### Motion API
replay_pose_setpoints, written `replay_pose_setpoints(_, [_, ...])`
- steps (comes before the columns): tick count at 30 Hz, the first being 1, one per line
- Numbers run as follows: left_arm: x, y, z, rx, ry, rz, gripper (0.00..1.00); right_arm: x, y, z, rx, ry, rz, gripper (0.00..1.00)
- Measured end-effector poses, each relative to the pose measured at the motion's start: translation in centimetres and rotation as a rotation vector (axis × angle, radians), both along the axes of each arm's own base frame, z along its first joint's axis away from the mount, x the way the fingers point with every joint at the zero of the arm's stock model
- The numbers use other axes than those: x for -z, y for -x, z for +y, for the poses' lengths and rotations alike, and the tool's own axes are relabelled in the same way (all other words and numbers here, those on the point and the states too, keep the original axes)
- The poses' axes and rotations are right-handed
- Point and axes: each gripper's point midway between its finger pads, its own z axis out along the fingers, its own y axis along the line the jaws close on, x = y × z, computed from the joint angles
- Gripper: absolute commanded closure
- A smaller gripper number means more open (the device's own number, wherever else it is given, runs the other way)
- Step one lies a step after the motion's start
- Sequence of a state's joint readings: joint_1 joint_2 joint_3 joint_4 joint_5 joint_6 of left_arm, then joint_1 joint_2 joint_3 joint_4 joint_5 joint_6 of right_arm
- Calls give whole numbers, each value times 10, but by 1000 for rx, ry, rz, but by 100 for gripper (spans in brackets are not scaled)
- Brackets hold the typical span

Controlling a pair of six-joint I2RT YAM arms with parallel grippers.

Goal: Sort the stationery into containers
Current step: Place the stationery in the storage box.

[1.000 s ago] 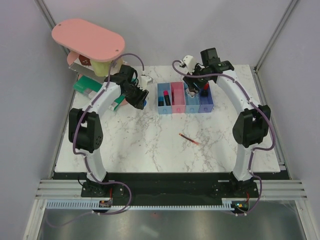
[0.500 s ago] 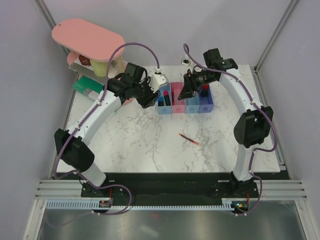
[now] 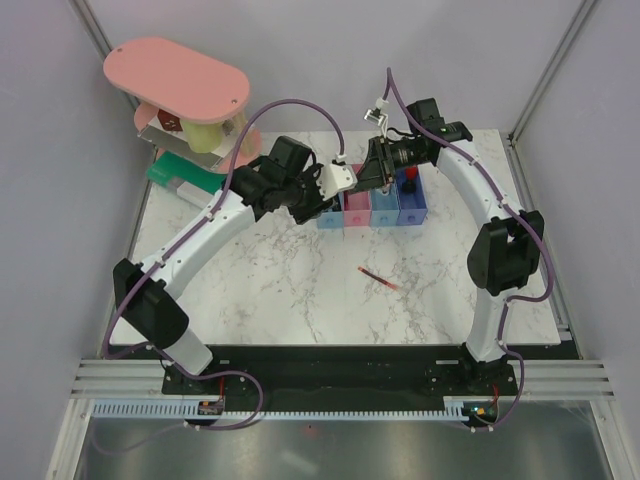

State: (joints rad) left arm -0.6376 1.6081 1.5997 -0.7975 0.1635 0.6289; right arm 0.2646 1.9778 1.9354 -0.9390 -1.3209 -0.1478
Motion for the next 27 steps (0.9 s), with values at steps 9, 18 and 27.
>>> replay_pose_setpoints(9, [-17,9,-25,59,29,-43,86,0,-4,2,-2,-17,13,44])
replay_pose_setpoints(18, [-25,22,-43,108,43,-58,86,4,-7,3,1,-12,24,44])
replay_pose_setpoints(27, [-27,22,-44,110,44,-64,87,8,-4,5,-5,-10,33,46])
